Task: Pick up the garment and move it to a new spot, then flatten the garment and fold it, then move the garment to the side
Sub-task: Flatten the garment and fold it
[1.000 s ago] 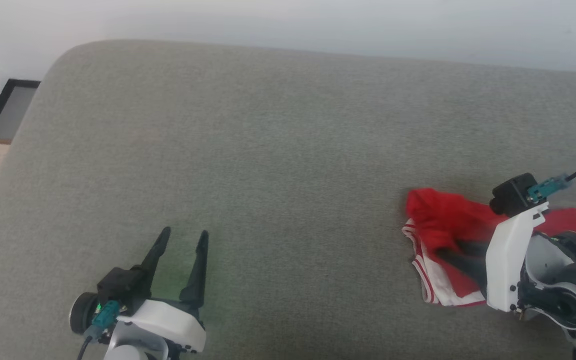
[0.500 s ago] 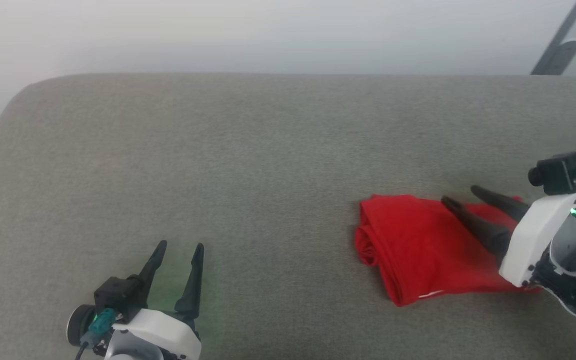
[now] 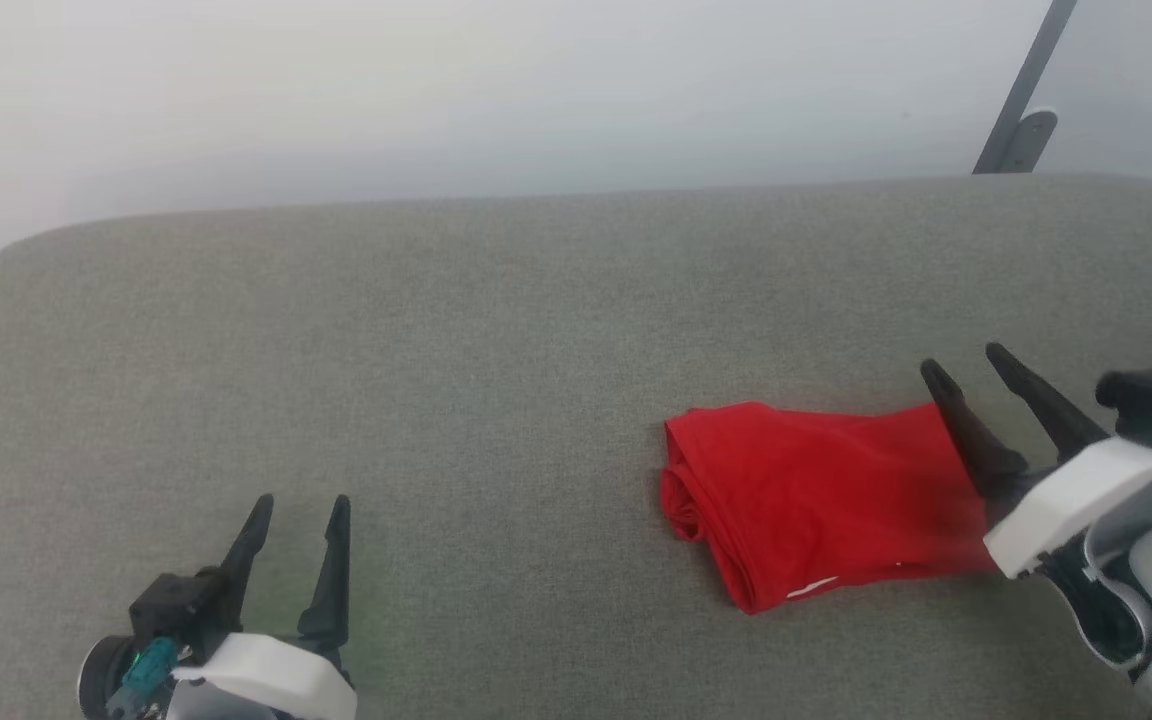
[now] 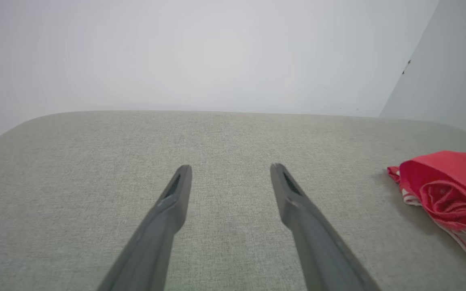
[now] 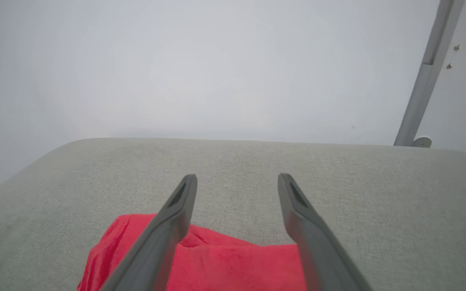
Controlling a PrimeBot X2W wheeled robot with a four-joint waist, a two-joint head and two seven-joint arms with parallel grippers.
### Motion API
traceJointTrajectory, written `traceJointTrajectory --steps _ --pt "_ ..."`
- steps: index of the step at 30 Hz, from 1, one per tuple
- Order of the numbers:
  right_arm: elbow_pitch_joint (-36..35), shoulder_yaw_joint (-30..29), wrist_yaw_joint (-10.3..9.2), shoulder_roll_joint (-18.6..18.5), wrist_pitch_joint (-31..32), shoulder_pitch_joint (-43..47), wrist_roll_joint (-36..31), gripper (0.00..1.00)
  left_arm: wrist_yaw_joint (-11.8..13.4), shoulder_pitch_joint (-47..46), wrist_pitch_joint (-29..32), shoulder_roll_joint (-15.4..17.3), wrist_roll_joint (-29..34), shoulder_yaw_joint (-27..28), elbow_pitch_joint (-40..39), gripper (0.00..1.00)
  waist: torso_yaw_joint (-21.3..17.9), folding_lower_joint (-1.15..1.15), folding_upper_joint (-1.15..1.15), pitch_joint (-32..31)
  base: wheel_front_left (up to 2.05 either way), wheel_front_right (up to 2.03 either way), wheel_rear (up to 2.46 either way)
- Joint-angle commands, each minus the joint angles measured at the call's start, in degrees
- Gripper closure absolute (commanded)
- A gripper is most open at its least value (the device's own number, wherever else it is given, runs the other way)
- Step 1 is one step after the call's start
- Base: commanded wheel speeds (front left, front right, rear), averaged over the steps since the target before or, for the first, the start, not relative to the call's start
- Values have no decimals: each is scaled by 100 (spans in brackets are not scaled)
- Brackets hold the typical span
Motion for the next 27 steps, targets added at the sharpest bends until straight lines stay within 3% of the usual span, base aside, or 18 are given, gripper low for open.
traceJointTrajectory --steps 1,12,27 --pt "69 -57 -2 46 -79 96 -42 0 -11 79 -26 8 48 57 -59 0 -28 0 0 -68 0 0 0" --pt "-478 -1735 -1 521 -152 1481 -768 0 -11 492 -26 44 141 235 -357 0 183 0 0 -378 0 0 0" --pt "-1582 -3031 -2 880 -154 3084 -1493 0 -11 1226 -26 -93 188 273 -879 0 432 0 0 -534 0 0 0"
